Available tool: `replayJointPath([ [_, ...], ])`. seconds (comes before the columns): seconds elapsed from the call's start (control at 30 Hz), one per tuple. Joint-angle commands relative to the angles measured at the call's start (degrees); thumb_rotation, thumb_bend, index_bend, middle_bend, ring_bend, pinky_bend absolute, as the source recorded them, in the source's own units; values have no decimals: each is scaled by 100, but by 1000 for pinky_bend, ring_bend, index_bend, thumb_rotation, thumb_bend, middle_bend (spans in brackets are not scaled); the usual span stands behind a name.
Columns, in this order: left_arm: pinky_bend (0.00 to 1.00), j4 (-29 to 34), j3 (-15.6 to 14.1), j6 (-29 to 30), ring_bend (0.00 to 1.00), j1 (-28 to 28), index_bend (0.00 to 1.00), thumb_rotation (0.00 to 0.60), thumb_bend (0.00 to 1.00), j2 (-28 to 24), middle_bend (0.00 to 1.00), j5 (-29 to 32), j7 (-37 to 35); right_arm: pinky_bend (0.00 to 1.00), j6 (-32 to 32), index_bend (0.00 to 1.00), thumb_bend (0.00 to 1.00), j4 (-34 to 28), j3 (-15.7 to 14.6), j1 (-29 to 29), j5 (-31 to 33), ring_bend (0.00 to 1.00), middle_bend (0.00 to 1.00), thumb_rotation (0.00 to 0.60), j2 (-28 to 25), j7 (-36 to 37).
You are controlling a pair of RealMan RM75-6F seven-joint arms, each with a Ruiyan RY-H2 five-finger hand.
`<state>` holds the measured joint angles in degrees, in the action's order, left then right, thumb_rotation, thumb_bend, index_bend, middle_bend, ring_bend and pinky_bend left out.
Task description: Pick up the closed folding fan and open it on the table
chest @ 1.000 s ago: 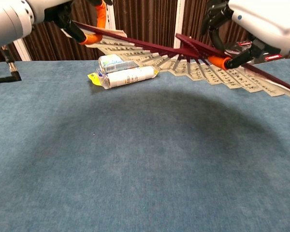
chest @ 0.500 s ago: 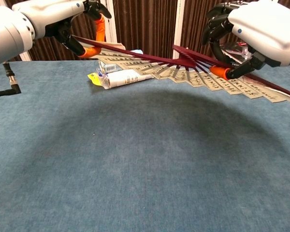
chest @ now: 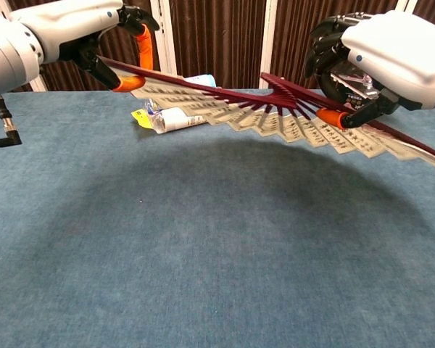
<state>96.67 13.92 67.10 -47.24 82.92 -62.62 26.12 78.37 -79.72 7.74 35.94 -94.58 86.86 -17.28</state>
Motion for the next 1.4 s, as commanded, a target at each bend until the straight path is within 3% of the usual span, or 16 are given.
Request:
replayJointPath([
  [0.03,0,33,8,-5,0,8,415,600,344,-31,32,-6,26,119,-22,382,762,-46,16,3,-13,66,275,600,-40,-139],
  [0.2,0,85,13,5,0,28,342,600,316,-73,7,-19,72,89,-41,193,763,-124,19,-35,25,28,214,600,-63,-233],
  [0.6,0,209,-56,-18,0,113,311,600,273,-189,1,-93,71,52,-77,78,704,-332,-102,-150,-26,0,157,600,-196,-392],
  [0.8,0,276,-76,-4,0,159,289,600,266,-241,0,-160,40,7,-165,0,531,-572,-185,-306,129,0,57,600,-315,-697],
  [1.0,0,357,-72,29,0,208,251,600,200,-313,0,-224,9,0,-466,0,155,-1014,-243,-445,530,0,0,600,-495,-1164],
  [1.13,0,403,-63,38,0,233,232,600,150,-366,0,-242,2,0,-699,0,88,-1248,-276,-446,693,0,0,600,-634,-1281],
  [1.4,0,453,-61,47,0,292,208,600,142,-447,0,-252,-36,0,-1139,0,67,-1557,-318,-300,733,0,0,600,-946,-1365],
])
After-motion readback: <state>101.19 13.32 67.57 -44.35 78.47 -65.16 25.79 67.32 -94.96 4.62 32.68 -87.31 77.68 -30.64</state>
